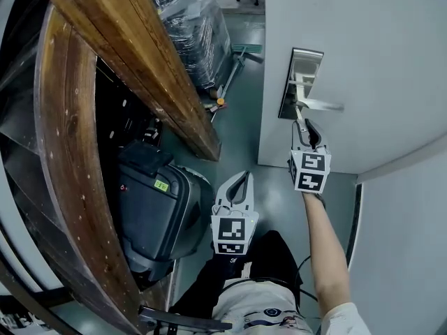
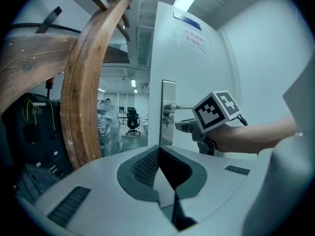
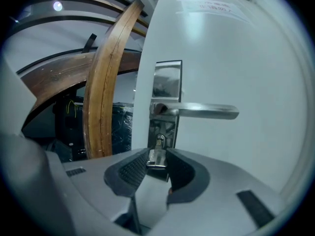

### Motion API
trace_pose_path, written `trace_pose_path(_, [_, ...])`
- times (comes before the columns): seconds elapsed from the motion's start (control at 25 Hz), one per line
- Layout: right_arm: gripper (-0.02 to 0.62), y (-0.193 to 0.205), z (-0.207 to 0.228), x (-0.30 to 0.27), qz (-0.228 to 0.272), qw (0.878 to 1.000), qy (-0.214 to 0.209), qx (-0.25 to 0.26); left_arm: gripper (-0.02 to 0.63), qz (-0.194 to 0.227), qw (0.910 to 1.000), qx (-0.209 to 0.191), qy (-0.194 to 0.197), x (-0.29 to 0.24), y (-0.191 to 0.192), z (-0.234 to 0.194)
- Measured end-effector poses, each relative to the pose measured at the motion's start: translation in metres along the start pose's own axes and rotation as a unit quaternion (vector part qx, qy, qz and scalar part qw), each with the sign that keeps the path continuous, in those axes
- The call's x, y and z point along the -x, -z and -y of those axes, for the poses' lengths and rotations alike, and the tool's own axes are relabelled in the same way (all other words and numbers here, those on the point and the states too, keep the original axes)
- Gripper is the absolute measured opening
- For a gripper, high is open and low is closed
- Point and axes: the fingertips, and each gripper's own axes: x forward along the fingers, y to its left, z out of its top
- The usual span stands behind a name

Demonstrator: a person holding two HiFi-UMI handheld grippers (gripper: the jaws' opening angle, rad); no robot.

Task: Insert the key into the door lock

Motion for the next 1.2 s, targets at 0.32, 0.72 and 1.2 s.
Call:
trace_pose_path(0.32, [0.117, 0.003, 0.002, -0.012, -0.001, 1.000, -0.002, -0.008, 0.005, -0.008, 0.9999, 0.005, -0.007, -0.006, 0.008, -0.009])
trace_pose_path(0.72, [0.117, 0.001, 0.001, -0.019, -0.010, 0.999, 0.018, -0.025, 0.005, -0.011, 0.9998, 0.010, -0.009, -0.013, 0.011, -0.011])
trace_pose_path(1.2, [0.117, -0.005, -0.002, -0.029, -0.007, 0.995, 0.080, -0.065, 0.005, -0.019, 0.9997, 0.012, -0.009, -0.015, 0.016, -0.016])
